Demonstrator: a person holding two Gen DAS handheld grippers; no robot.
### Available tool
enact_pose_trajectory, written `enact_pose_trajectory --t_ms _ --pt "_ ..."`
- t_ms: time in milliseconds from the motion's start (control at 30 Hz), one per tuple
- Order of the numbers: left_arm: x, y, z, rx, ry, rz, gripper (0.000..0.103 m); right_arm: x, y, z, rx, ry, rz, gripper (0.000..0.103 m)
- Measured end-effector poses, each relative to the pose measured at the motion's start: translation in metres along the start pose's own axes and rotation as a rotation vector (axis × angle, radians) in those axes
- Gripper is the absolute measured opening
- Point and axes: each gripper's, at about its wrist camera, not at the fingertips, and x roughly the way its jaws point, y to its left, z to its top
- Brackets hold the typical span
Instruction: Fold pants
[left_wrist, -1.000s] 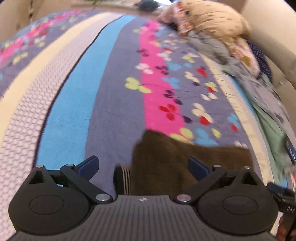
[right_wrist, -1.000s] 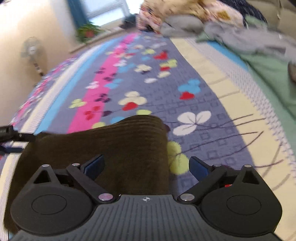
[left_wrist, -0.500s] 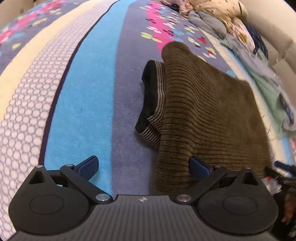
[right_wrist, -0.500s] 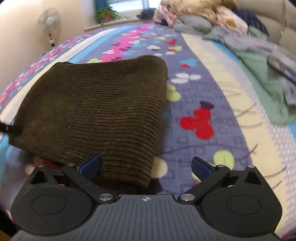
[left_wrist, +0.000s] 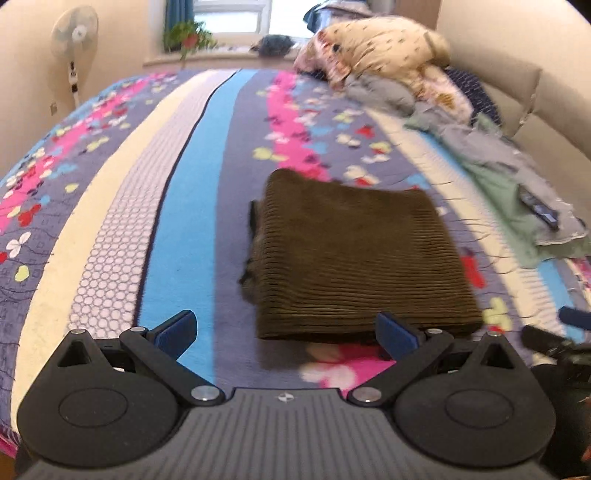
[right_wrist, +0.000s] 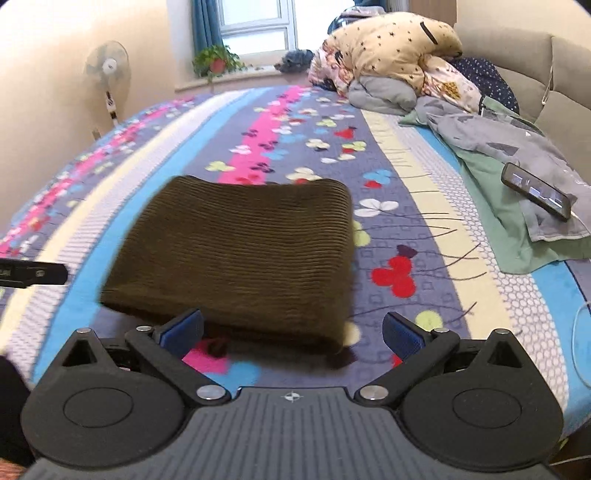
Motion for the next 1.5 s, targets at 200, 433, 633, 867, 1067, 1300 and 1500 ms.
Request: enact_pose_trajectory --t_ms 200,433,633,867,1067,1300,1500 --pt "-0.022 -0.04 -0.01 0.017 0.019 0.003 0.103 -0.037 0.018 -0.014 0.066 -0.032 0.008 0.102" --pt "-0.024 -0.047 -0.017 -0.012 0.044 0.042 0.103 -0.049 0.019 -0.015 0.06 -0.045 0.008 0.102" --pt "-0.026 -0.047 -0.014 -0.013 0.048 0.053 0.103 -0.047 0.015 -0.015 0.095 -0.045 0.008 0.102" --pt "-0.026 -0.055 -0.013 0.015 0.051 0.045 0.103 -0.047 0.015 -0.014 0.096 -0.043 0.009 0.102" --pt "-0.027 -0.056 -0.012 0.016 0.048 0.042 0.103 -0.045 0.016 -0.014 0.096 -0.033 0.011 0.102" --pt "-0.028 -0.055 -0.011 0.011 0.042 0.041 0.103 -0.046 0.017 -0.014 0.091 -0.04 0.01 0.102" --pt "-0.027 -0.056 -0.01 0.014 0.047 0.045 0.103 -0.047 0.017 -0.014 0.096 -0.041 0.008 0.102"
